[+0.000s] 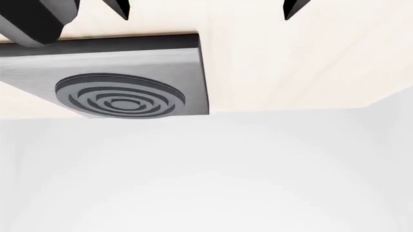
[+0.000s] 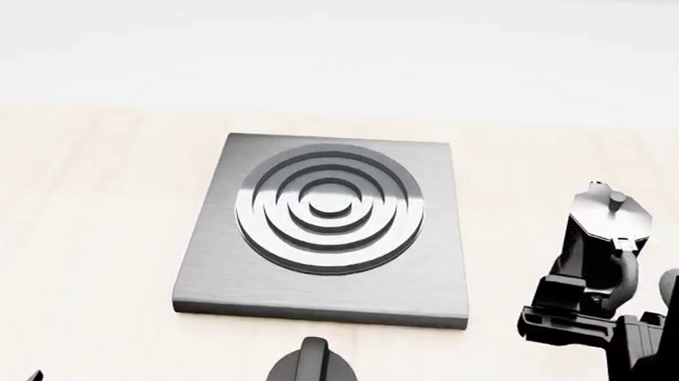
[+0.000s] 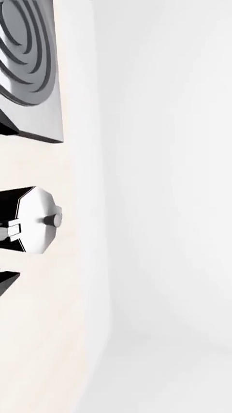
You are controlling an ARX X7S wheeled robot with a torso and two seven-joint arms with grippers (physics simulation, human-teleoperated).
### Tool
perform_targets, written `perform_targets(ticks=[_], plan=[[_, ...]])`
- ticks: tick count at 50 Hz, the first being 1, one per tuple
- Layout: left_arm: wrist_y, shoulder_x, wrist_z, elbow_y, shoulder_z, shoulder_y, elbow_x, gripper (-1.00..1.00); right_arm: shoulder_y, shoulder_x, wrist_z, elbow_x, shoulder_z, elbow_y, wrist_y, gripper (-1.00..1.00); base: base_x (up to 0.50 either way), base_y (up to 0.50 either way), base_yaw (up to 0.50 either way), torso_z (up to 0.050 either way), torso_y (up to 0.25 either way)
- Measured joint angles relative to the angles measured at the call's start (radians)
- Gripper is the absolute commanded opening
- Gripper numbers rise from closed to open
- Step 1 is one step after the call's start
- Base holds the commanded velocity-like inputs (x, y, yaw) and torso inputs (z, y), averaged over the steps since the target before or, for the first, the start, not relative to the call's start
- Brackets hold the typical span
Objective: Put the moka pot on the stove.
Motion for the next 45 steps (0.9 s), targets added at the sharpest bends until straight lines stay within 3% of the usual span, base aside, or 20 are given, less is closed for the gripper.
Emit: perform_targets(ticks=[45], plan=[[-0.008, -0.025, -0.026, 0.005, 0.025, -0.008, -0.017, 1.0, 0.125, 0.022, -0.037, -0.017, -0.021, 0.437, -0.154, 1.0, 0.0, 0.0, 0.0, 0.0, 0.0]])
